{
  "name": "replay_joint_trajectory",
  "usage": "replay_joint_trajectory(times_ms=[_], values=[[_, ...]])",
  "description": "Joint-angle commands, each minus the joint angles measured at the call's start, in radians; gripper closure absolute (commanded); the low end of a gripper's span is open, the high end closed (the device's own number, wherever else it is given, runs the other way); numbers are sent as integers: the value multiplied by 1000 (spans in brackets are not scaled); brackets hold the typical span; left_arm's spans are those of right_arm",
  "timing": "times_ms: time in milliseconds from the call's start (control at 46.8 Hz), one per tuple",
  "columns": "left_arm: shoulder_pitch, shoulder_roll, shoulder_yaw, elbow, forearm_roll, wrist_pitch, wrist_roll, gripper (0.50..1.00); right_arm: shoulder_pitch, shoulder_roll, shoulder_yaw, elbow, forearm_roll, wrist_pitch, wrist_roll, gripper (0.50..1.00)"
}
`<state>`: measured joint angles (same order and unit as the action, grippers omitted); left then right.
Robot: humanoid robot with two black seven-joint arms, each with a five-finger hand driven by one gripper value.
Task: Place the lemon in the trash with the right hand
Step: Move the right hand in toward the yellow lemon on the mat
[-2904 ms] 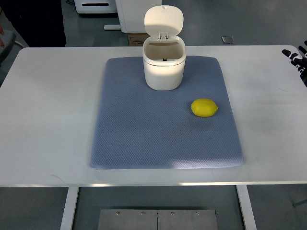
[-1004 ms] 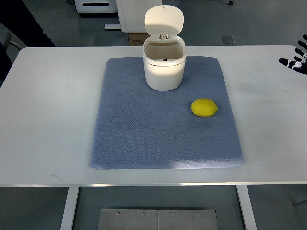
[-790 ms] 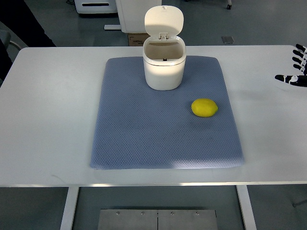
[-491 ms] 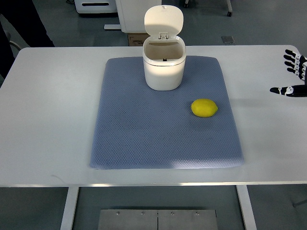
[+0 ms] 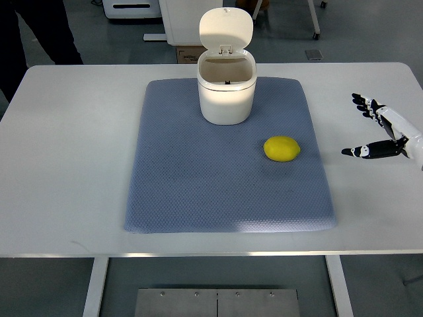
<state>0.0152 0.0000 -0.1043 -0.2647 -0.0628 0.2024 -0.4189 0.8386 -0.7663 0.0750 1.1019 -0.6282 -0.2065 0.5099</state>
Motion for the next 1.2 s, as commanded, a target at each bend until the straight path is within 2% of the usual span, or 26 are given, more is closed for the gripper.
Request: replay_joint_trajectory(times_ms=[0,128,256,534,790,1174], values=[[0,0,0,1,0,0,0,500,30,10,-50,-1,-1,-11,-1,525],[0,0,0,-1,0,0,0,500,48,36,-81,1,-1,-19,-1,530],[0,0,0,-1,1,0,0,500,57,64,-101,-1,-2,-31,-1,563],[0,0,0,-1,0,0,0,500,125,114,-188,-1,-2,-74,-10,563],[0,0,0,-1,0,0,0,500,174,171,-313,-2,-1,-159,-11,563],[0,0,0,1,1,0,0,500,189,214,-323,-4,-1,-174,-48,563]])
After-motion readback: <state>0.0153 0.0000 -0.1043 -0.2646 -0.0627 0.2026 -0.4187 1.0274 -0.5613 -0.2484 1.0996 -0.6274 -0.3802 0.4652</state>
